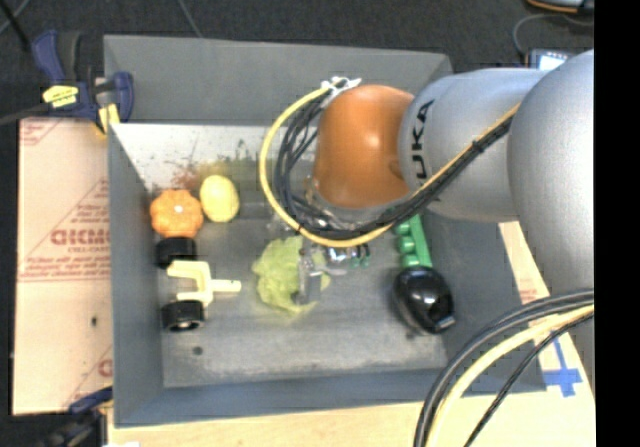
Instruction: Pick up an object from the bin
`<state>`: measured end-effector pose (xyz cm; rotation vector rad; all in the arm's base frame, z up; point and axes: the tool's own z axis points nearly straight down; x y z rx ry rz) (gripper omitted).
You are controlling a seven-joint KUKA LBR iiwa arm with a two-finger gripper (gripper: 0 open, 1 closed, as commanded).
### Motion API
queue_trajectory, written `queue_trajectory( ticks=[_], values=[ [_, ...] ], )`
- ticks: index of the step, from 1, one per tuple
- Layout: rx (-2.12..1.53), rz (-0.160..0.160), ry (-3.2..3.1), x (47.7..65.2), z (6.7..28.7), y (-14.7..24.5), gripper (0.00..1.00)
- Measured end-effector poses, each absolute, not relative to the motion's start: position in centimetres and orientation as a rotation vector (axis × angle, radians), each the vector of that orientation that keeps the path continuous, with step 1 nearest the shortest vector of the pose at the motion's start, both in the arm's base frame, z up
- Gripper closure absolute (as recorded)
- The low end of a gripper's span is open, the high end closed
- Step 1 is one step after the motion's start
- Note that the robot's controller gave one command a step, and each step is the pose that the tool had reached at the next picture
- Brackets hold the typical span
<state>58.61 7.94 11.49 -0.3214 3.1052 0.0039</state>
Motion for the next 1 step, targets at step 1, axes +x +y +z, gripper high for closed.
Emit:
queue_trajectory(
  ticks=[1],
  values=[
    [-0.788,-0.001,3.008,61.03,8.03,5.21,1.0]
  ],
)
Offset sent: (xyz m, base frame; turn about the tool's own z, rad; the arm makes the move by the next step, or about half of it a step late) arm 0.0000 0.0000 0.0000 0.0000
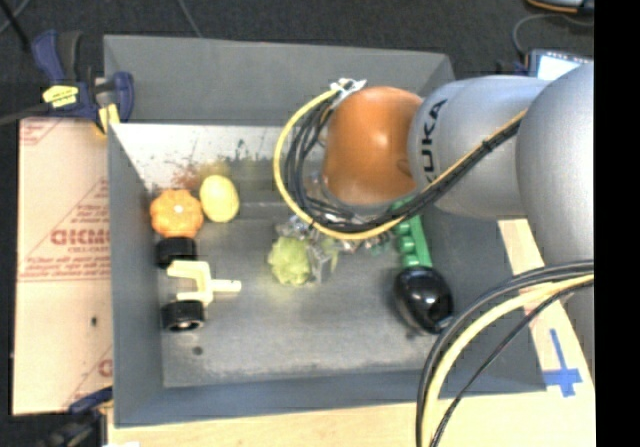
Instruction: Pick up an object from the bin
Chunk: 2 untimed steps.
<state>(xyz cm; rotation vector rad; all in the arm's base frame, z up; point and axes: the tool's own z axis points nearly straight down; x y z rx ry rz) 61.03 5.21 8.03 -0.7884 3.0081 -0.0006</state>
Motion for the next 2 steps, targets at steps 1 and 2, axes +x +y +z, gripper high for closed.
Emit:
queue_trajectory(
  ticks=[1,2],
  values=[
    [-0.787,0.0,3.009,61.0,8.0,5.2,1.0],
    [-0.778,0.0,3.006,63.0,19.6,6.3,1.0]
  ],
)
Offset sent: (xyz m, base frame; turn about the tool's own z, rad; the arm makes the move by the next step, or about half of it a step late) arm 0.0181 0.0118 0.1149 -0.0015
